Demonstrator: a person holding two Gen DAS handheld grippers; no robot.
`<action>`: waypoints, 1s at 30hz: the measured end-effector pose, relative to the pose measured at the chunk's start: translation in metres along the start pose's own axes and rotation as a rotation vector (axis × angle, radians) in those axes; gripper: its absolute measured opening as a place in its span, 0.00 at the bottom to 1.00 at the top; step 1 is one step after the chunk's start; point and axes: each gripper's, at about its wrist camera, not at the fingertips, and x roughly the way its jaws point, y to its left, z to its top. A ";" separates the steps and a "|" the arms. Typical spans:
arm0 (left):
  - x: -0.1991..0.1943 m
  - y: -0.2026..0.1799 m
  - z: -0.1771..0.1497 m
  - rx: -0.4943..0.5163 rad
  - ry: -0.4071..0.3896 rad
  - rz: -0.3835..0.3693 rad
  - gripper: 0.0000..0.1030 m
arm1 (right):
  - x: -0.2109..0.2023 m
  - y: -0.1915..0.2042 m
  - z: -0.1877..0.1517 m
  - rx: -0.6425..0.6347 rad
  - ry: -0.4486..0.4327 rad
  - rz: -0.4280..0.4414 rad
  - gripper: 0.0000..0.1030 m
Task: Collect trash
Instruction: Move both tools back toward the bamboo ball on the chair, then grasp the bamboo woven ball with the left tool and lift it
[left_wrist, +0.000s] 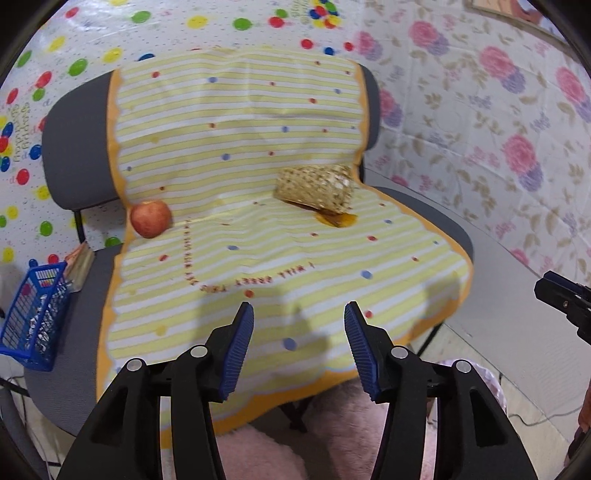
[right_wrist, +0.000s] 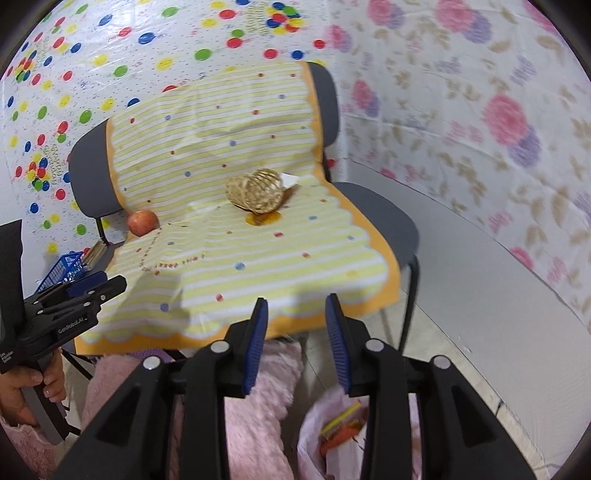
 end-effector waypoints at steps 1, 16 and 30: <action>0.002 0.005 0.005 -0.011 -0.007 0.015 0.60 | 0.004 0.002 0.005 -0.003 -0.001 0.005 0.35; 0.075 -0.013 0.075 0.047 -0.021 0.011 0.75 | 0.078 -0.007 0.079 -0.019 -0.042 -0.019 0.59; 0.200 -0.059 0.132 0.037 0.009 0.007 0.76 | 0.147 -0.045 0.105 0.067 -0.016 -0.037 0.40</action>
